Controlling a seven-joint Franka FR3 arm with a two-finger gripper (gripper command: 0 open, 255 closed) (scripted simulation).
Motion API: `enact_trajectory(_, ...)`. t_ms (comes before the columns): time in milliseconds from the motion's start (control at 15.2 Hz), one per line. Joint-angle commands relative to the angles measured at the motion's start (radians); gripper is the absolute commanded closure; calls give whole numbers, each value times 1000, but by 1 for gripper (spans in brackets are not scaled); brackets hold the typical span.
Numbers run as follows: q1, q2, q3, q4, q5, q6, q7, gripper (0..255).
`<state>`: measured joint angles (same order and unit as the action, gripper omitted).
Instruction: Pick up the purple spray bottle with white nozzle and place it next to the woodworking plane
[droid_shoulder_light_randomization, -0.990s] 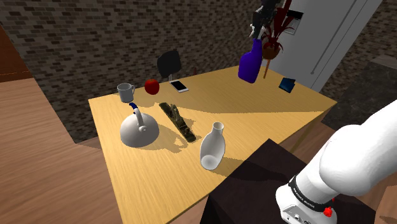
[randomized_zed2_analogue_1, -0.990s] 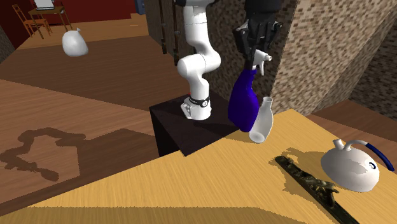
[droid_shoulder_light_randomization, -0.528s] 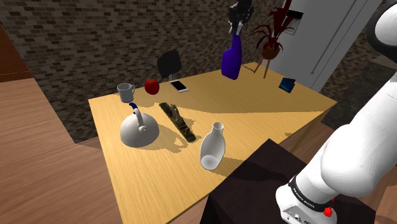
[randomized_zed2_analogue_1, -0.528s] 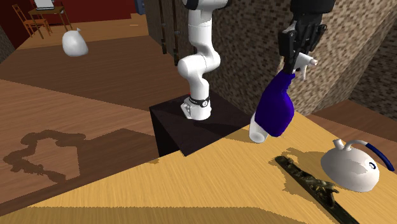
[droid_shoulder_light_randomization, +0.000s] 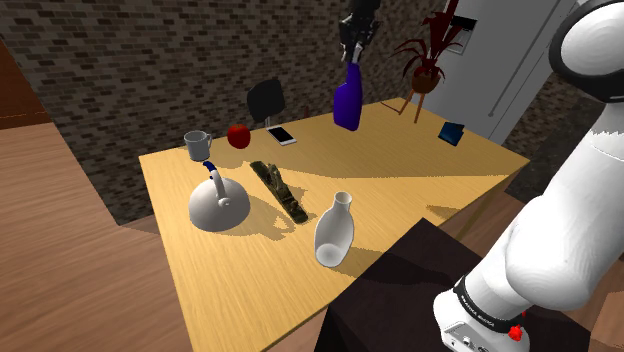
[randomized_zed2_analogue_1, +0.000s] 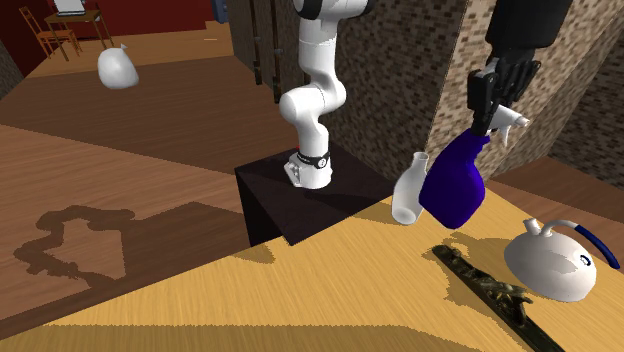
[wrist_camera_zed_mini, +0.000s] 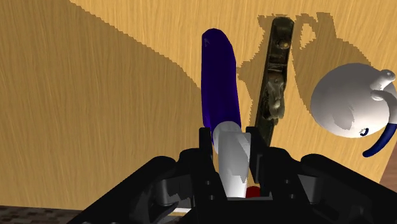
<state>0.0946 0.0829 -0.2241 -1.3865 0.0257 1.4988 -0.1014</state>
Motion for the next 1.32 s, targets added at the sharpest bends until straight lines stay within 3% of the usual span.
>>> enact_trajectory(0, 0, -10, 0, -41, -2, 32, -1, 255)
enact_trajectory(1254, 6, -61, 4, -363, -14, 304, 5, 255)
